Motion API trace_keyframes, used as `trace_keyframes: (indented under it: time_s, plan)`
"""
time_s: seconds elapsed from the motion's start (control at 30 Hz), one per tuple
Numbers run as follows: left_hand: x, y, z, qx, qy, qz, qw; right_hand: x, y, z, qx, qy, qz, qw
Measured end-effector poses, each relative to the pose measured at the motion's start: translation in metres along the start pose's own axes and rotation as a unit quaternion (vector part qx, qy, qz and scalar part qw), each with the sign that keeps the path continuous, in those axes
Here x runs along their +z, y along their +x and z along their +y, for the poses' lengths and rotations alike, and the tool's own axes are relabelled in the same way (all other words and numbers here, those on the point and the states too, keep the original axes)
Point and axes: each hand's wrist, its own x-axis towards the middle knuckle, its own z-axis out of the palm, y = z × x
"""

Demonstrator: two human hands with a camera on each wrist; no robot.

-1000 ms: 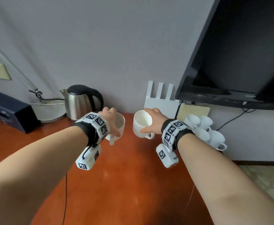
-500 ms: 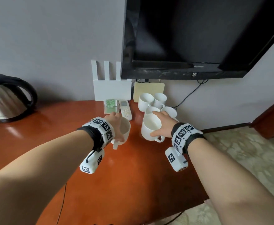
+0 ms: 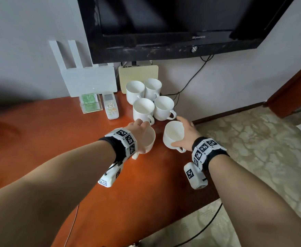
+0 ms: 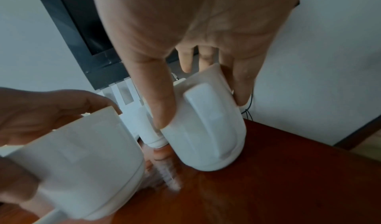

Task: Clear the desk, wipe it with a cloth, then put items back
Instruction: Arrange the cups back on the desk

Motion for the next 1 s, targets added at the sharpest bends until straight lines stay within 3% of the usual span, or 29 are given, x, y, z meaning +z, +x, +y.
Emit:
trace_keyframes:
  time_s: [0.3,0.67,1.0]
  plan:
    - [0.004,0.02,0.021,0.013,-0.008,-0.003,1.0,0.004,0.019,0.014,0.004,0.071,0.028,0.997]
    - [0.008,0.016,0.021,-0.021,-0.162,0.035,0.986,0.014,0.009,0.019,0.041,0.152,0.062,0.986]
    - [0.008,0.009,0.018,-0.03,-0.186,0.037,0.981,0.02,0.003,0.005,0.088,0.145,0.077,0.983]
